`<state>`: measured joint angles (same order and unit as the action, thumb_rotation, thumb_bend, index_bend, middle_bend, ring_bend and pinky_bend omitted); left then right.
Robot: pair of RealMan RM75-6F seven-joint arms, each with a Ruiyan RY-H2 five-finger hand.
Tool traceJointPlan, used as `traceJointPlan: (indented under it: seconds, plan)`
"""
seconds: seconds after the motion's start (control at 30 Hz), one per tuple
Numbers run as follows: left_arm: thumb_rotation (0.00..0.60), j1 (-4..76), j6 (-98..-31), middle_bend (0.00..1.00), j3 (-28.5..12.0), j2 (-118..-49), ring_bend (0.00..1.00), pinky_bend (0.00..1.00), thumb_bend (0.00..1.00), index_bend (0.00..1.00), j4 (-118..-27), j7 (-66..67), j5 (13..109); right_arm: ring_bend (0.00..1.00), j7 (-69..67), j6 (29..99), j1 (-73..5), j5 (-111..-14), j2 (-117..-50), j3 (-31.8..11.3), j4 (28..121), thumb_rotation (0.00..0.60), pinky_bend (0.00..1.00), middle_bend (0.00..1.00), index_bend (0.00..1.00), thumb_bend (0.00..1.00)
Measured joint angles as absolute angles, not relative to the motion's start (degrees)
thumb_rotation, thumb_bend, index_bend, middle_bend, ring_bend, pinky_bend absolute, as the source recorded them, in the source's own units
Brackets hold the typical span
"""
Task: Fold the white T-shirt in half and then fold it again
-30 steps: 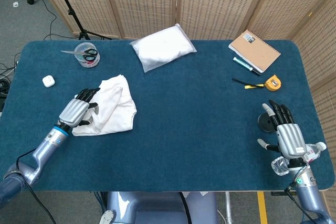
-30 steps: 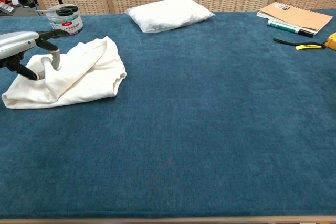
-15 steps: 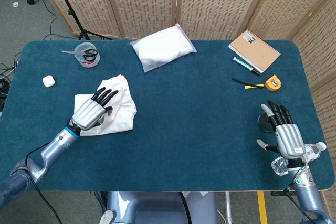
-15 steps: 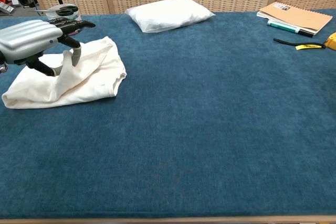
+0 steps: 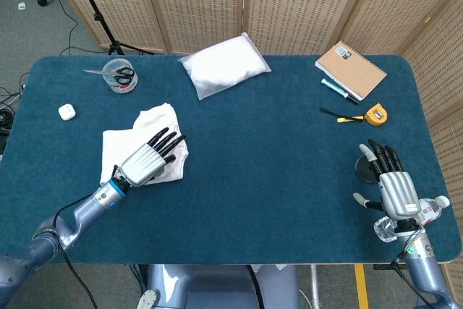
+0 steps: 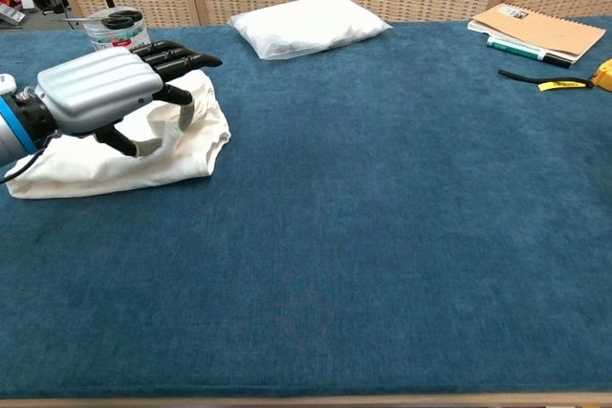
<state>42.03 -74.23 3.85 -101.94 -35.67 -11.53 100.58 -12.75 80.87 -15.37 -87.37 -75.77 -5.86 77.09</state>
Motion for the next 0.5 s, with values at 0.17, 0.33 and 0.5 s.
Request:
traceJointPlan:
  seconds: [0.17, 0.33, 0.5]
  plan:
    - [0.600, 42.2, -75.2, 0.00, 2.7, -103.7, 0.00, 0.00, 0.10, 0.00, -35.1, -14.2, 99.3, 0.00, -12.8, 80.7, -15.4, -87.2, -75.7, -5.9, 77.0, 0.600, 0.00, 0.00, 0.00, 0.00]
    - [0.600, 42.2, -74.8, 0.00, 1.7, -104.6, 0.00, 0.00, 0.10, 0.00, -35.1, -15.3, 97.7, 0.00, -13.0, 80.8, -15.4, -87.2, -75.7, -6.0, 77.0, 0.600, 0.00, 0.00, 0.00, 0.00]
    - [0.600, 42.0, -73.1, 0.00, 0.5, -105.8, 0.00, 0.00, 0.10, 0.00, -35.4, -17.3, 95.4, 0.00, -13.0, 80.8, -15.4, -87.3, -75.7, -6.0, 77.0, 0.600, 0.00, 0.00, 0.00, 0.00]
